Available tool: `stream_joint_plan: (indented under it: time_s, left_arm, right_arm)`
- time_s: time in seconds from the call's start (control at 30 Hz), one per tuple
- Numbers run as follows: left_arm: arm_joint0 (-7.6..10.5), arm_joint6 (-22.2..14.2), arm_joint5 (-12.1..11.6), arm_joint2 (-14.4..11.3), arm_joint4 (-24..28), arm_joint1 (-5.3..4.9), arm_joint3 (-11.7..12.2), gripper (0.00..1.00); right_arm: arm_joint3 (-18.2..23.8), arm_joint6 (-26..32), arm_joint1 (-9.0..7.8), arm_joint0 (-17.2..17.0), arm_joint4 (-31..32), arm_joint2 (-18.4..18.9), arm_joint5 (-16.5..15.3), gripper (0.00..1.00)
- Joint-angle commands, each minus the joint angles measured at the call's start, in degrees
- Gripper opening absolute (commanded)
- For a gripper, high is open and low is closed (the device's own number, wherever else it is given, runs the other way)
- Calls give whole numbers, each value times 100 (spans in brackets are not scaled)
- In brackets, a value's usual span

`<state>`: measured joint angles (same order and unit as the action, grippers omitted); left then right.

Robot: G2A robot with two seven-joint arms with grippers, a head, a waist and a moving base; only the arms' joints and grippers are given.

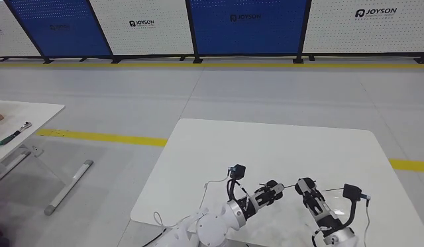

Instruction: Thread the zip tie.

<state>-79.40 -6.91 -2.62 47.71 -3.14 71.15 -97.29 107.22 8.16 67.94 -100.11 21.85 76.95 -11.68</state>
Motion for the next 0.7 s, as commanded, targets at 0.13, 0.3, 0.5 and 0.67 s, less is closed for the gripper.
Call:
stream_joint_plan:
  time_s: [0.13,0.3,0.5,0.67]
  left_arm:
    - [33,13,11,-20,5,20,37,0]
    - [26,18,5,-29,-18,29,27,0]
    - [17,4,-39,-26,-18,36,15,0]
    - [9,-33,-66,-27,-40,38,-2,0]
  right_arm:
    - [-7,-1,2,-14,18,9,-47,0]
    - [-4,1,5,-25,5,22,-76,0]
    - [3,32,8,-28,8,26,-81,0]
    - [4,60,13,-9,33,6,-45,0]
